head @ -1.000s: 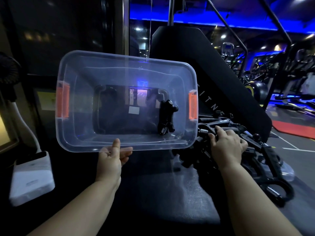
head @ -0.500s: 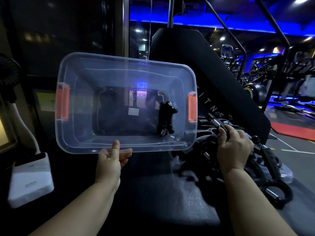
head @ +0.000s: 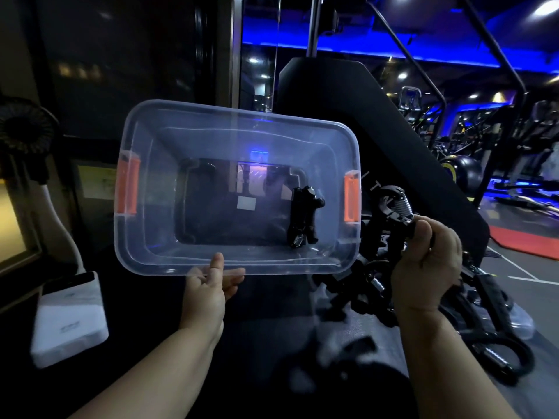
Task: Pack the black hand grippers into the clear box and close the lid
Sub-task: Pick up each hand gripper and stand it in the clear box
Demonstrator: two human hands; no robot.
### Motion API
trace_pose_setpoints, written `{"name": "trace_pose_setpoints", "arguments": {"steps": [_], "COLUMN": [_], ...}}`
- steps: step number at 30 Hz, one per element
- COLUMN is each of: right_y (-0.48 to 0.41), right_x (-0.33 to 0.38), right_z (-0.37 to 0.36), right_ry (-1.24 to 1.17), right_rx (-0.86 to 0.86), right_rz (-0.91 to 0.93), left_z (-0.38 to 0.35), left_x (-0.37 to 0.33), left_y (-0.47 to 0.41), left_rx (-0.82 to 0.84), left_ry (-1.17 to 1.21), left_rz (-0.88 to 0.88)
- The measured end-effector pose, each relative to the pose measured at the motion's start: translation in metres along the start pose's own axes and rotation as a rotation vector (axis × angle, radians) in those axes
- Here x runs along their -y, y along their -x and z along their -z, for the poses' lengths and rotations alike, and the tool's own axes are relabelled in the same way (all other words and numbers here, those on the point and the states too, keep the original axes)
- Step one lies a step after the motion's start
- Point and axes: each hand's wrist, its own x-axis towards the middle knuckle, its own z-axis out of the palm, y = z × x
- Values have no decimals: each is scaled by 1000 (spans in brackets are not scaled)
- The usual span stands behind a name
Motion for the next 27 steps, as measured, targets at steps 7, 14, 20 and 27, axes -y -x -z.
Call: {"name": "trace_pose_setpoints", "arguments": {"steps": [7, 14, 20, 27], "right_y": [5, 8, 2, 1], "right_x": [14, 36, 52, 45], "right_z": [-1, -20, -34, -64], "right_ry": [-94, -167, -281, -215], "right_rx": [-63, 81, 239, 499], "right_rz": [-37, -90, -239, -449], "left_z": [1, 0, -2, 1], "left_x": [1, -1, -4, -1], "left_y": [-3, 0, 2, -1], "left_rx": [1, -27, -35, -21], "left_ry": [-14, 7, 37, 34], "left_rz": [19, 34, 43, 63]}}
